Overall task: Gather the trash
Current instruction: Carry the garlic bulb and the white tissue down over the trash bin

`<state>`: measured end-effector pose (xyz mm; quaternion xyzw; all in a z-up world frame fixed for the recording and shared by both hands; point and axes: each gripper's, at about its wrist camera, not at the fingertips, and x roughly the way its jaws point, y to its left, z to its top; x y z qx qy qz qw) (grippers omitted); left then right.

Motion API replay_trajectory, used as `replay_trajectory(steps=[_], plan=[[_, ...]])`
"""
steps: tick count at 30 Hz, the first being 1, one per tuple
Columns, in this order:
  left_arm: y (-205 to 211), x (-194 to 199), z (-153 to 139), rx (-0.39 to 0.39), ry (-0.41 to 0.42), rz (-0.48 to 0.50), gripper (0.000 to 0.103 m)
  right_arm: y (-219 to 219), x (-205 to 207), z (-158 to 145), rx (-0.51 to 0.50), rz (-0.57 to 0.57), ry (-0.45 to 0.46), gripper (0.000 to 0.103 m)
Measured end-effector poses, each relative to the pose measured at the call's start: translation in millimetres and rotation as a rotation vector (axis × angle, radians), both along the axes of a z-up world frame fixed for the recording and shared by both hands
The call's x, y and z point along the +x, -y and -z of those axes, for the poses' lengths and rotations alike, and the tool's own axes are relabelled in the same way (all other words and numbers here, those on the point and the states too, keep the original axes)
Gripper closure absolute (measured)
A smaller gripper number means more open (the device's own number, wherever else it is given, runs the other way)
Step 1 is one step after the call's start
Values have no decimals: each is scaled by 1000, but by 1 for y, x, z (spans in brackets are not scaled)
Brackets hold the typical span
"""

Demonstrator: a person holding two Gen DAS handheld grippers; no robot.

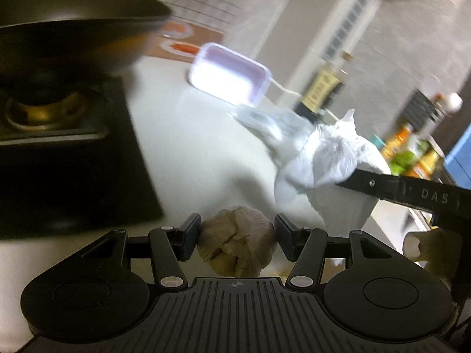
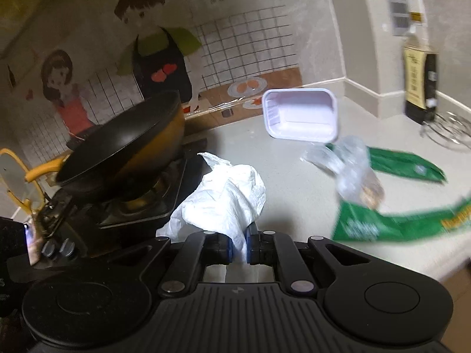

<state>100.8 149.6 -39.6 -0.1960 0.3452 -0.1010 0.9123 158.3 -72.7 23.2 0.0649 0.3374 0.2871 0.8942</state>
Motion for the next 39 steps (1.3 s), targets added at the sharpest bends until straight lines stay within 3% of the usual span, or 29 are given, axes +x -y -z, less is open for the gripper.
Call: replay_trajectory(steps=[11,18,22,28,35,39], plan=[[89,-51,37,4,-136,166,42,111,-102,42,8,126,-74,95],[122,-53,82,5,-266,247,42,167,-137,80,-2,306,-126,95],[143,-36,125,24,-377,305,42,201,-154,96,-48,448,-139,95],[196,6,203,-1,-538,405,42,253,-173,132,-91,639,-253,95],[273,66,311,56,-639,469,42,268,-176,163,-167,736,-353,95],[283,86,354,3,-717,455,43,267,-175,171,-189,758,-381,95]])
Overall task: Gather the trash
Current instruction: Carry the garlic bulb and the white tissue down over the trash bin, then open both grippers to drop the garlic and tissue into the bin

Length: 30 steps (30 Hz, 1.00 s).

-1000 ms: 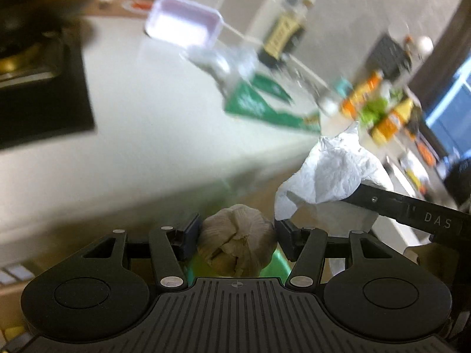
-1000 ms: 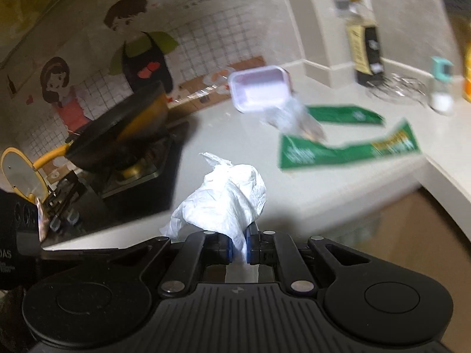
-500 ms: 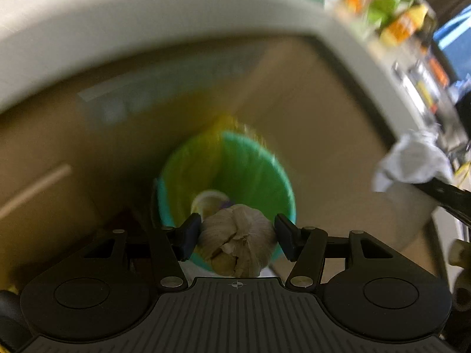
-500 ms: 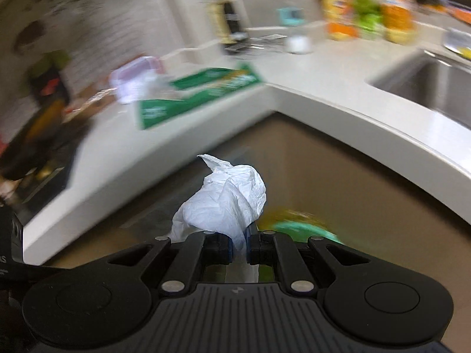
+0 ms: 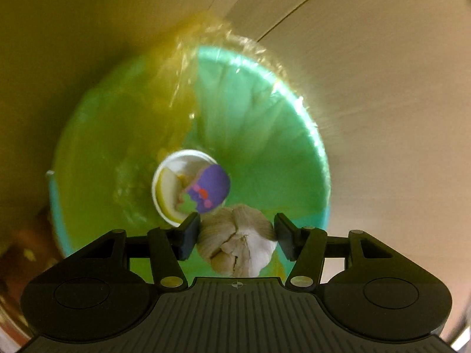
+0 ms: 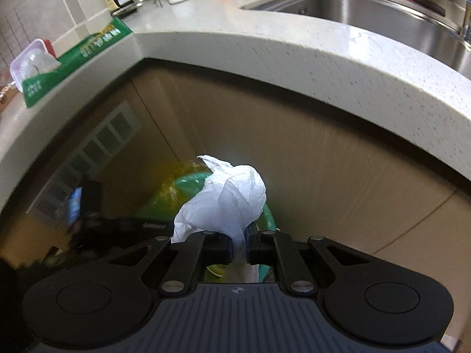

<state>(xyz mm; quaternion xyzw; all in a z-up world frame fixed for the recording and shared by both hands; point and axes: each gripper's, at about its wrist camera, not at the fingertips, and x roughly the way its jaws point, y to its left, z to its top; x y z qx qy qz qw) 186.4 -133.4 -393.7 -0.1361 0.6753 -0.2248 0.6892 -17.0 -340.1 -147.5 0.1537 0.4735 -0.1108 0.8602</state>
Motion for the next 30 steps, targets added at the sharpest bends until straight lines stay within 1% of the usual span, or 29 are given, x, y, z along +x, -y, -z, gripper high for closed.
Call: replay_trajectory(steps=[3,6,9,12,14,17,21,23,24,26,27,28,29,30], plan=[[-15,1,-7,-35,13,-46,44,2,1,7,6,7,-29,95],[-36,-5,-30,-86,38,-61,44,3,9,19,40,8,-53,95],[-64,-19,-58,-120,73,-82,44,-2,29,35,74,-19,-84,95],[-91,-33,-81,-145,92,-107,44,-13,59,55,94,-64,-118,95],[-106,-42,-96,-153,109,-119,44,-24,79,72,87,-97,-153,95],[-125,-55,-119,-168,138,-147,44,-38,109,106,76,-129,-230,95],[-143,-68,-140,-183,186,-160,44,-47,138,166,111,-132,-371,95],[-152,-72,-146,-183,203,-170,44,-51,152,195,141,-132,-434,94],[-156,-74,-148,-181,210,-173,44,-51,153,207,146,-127,-465,93],[-162,-78,-151,-175,224,-180,44,-51,159,222,161,-99,-510,85],[-165,-80,-152,-176,225,-186,44,-49,158,224,186,-84,-509,76],[-168,-81,-151,-179,222,-207,44,-47,157,221,215,-67,-493,64],[-171,-82,-152,-179,220,-217,44,-44,157,218,232,-47,-473,59],[-173,-83,-151,-178,221,-223,44,-41,156,212,240,-32,-452,51]])
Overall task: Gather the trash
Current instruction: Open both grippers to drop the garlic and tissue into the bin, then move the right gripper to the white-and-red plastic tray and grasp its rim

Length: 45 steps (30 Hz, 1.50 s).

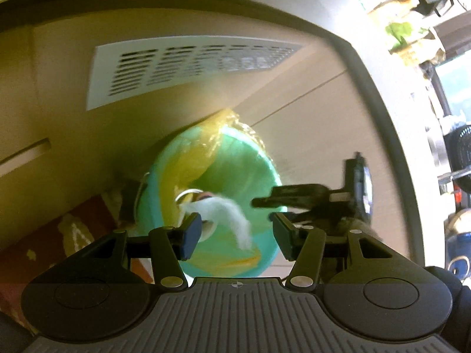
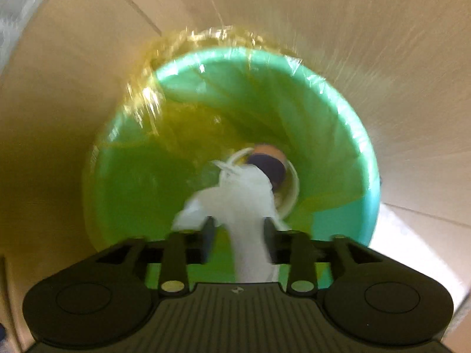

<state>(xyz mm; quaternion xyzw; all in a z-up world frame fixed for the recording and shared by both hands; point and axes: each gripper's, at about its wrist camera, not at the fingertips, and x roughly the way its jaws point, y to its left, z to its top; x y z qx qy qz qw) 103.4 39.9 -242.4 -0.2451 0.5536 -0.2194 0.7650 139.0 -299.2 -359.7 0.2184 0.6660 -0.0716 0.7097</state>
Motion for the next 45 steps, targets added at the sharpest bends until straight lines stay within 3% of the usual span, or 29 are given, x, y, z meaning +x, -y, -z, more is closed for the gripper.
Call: replay_trajectory(steps=[4,8,12,16,19,22,26,30,34,38,42,44,45], plan=[[-4,-2,-7,15,11,-5,44,8,-5,-32,-8,18,64,48],[-2,-5,-37,22,78,10,44,3,-13,-86,-65,-37,175,48],[-7,-6,-86,-9,173,-1,44,-25,-28,-175,-110,-206,395,48],[-27,4,-144,5,311,-76,44,-62,-26,-266,-150,-351,645,48],[-49,16,-181,91,399,-178,44,-87,-4,-321,-133,-394,791,45],[-70,32,-202,182,427,-265,44,-119,38,-360,-96,-440,866,42],[-95,49,-203,155,452,-285,44,-181,120,-390,-105,-529,903,42],[-115,70,-191,108,448,-280,44,-245,225,-392,-143,-540,825,42],[-136,82,-178,59,446,-300,44,-295,312,-366,-368,-575,767,42],[-156,86,-165,14,411,-316,44,-329,365,-334,-585,-687,695,42],[-168,93,-160,7,401,-341,44,-336,404,-315,-590,-669,611,45],[-170,96,-159,0,386,-359,44,-330,418,-315,-506,-645,574,70],[-170,99,-158,-4,379,-360,44,-326,419,-318,-454,-641,547,90]])
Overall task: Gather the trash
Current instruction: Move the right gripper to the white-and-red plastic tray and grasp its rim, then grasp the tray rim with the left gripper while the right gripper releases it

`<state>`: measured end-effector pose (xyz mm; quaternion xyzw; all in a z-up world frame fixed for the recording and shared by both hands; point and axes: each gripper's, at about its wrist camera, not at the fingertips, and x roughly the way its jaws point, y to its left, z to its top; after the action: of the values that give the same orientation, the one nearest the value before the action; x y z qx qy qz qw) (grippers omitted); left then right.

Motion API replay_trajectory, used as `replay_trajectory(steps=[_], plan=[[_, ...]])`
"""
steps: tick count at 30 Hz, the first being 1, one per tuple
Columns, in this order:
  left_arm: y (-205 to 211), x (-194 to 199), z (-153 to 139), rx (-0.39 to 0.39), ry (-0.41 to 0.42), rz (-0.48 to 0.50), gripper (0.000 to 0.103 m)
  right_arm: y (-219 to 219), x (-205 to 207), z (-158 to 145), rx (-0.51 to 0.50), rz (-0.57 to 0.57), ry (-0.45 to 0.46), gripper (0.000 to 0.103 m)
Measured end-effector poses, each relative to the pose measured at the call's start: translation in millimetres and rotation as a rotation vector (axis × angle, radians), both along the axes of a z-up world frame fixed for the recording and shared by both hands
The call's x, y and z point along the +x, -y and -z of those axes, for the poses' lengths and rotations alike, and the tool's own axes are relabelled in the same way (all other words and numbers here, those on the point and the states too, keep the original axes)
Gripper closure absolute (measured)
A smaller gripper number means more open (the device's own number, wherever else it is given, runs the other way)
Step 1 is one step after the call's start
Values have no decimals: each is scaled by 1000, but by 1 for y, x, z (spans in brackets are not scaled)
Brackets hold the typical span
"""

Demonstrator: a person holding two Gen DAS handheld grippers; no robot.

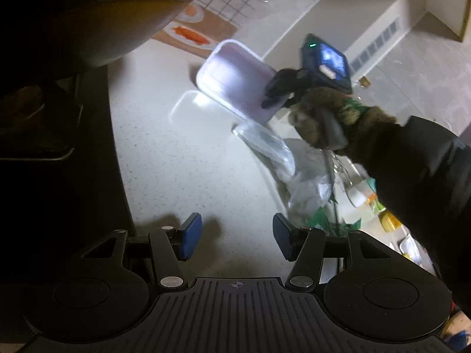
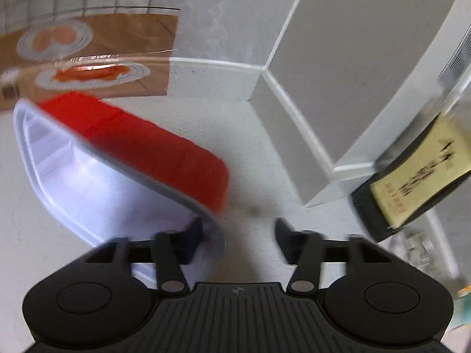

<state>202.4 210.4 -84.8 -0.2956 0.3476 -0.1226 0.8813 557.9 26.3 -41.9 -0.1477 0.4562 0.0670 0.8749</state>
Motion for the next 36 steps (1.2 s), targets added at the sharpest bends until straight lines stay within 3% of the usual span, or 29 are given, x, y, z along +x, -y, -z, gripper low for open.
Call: replay_trajectory(steps=[1,6,14,20,24,27,31,36], plan=[[1,1,0,-2,-4,3,44,3,-1,-5,44,-1,-31,96],[7,7,-7,-21,-2,-14,44,6,-55,-42,165,-102,-66,96],[14,-3,-26,6,-29,-151,44,26,-160,-85,318,-249,-128,96],[31,-14,-34,23,-31,-176,44,68,-194,-69,521,-141,-233,96],[34,-13,-37,50,-53,-209,44,79,-220,-38,576,-176,-338,87],[34,-14,-41,73,-67,-233,44,92,-236,-28,574,-178,-319,81],[39,-16,-43,103,-84,-237,44,118,-243,-27,634,-148,-292,59],[50,-12,-39,134,-126,-220,44,137,-257,-32,605,-154,-196,57]])
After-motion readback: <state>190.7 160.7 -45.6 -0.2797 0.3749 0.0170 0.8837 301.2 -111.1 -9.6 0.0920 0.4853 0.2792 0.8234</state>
